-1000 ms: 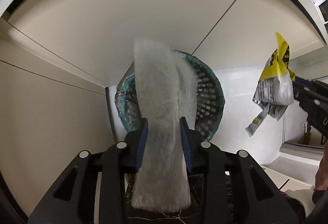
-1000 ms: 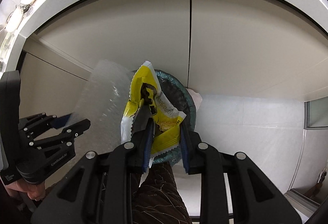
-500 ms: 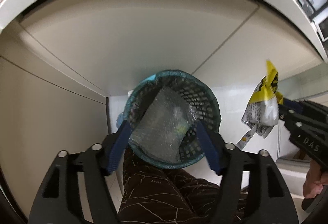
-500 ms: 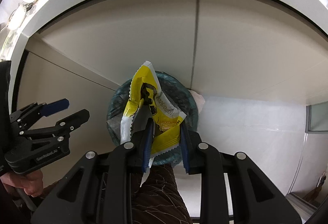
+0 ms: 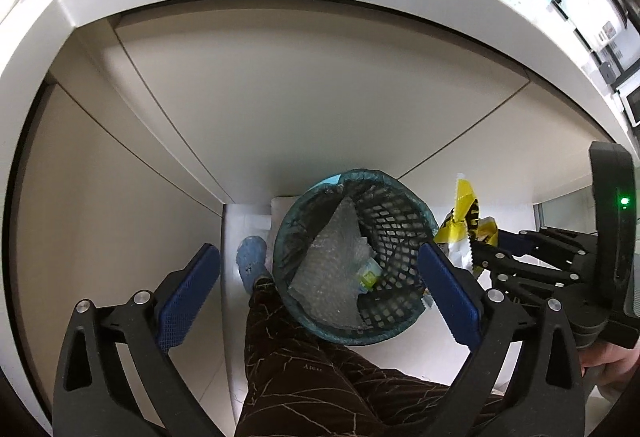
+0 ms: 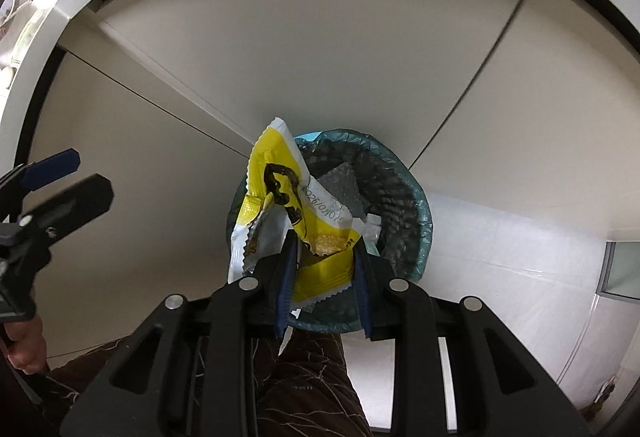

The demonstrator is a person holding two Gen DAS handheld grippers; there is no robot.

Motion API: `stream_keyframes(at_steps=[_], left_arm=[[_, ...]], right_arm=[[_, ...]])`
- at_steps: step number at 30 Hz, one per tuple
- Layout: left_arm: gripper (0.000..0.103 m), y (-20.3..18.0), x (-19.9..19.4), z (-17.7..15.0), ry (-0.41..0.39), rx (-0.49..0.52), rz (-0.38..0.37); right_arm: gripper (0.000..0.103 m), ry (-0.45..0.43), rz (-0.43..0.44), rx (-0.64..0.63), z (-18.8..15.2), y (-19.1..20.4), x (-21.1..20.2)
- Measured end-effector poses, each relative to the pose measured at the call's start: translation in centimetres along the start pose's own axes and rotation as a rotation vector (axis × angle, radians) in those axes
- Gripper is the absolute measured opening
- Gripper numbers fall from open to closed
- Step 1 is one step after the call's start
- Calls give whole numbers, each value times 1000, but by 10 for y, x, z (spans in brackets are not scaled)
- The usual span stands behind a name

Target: Collect trash

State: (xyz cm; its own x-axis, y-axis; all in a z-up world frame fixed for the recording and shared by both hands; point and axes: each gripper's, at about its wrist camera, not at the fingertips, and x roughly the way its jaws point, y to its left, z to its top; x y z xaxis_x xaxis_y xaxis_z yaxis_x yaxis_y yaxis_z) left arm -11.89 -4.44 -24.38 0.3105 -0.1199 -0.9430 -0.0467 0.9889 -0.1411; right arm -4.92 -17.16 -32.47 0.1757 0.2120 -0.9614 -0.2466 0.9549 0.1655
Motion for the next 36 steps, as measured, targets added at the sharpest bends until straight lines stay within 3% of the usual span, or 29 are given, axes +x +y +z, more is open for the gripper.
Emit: stream_keyframes(at_steps=[7, 10, 18, 22, 29, 36], left_arm=[[97, 2, 9, 1, 17, -4, 13], [97, 2, 12, 0, 20, -6, 26], [97, 2, 13, 1, 35, -23, 32], [97, 0, -7, 11, 64, -81, 15], [97, -27, -86, 38, -3, -59, 19], [97, -47, -175, 59, -81, -27, 15]], right_arm=[[36, -3, -2, -10, -2, -1, 1], [44, -11, -13, 2, -3, -7, -1], [84, -55, -43, 91, 0, -26, -27], [95, -136, -42, 158, 7, -34, -73], [95, -252, -80, 207, 7, -38, -178], [95, -290, -115, 227, 0, -25, -275]])
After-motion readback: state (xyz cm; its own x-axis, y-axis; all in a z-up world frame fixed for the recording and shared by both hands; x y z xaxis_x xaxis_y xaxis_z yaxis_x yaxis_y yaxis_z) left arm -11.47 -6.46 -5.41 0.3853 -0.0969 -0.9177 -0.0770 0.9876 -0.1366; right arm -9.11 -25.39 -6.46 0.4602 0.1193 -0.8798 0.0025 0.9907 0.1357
